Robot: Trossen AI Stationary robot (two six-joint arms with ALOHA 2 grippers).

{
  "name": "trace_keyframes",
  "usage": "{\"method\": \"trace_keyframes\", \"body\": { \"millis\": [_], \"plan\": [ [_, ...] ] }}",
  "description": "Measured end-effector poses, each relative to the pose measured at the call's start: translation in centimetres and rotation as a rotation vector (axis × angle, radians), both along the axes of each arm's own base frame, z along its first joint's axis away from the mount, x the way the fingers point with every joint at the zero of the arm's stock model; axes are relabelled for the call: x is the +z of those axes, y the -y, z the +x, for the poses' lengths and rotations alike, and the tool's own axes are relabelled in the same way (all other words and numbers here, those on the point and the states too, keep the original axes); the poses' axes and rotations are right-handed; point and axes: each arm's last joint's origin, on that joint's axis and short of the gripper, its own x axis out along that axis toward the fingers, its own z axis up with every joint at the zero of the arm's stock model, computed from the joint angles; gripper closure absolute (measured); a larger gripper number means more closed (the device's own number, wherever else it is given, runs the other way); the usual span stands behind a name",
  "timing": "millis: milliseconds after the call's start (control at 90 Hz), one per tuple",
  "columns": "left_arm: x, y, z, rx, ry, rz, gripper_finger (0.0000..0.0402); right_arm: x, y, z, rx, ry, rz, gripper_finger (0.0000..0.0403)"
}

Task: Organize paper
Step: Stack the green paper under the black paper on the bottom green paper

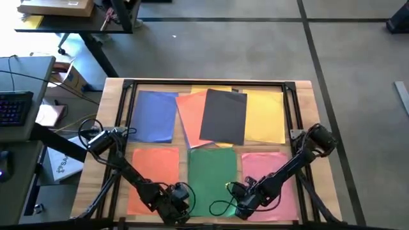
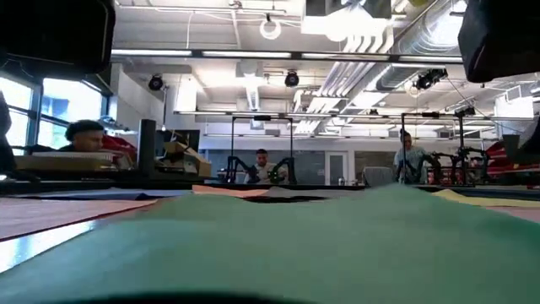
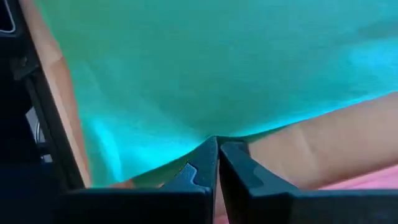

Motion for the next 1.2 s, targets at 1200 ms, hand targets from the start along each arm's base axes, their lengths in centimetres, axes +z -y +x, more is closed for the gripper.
{"method": "trace_keyframes", "body": {
  "millis": [1200],
  "plan": [
    [0.6, 0.3, -0.5, 0.052, 0.031, -0.007, 0.0402, 0.4, 0.4, 0.0, 0.014, 0.020, -0.032, 0.0403]
  ]
}}
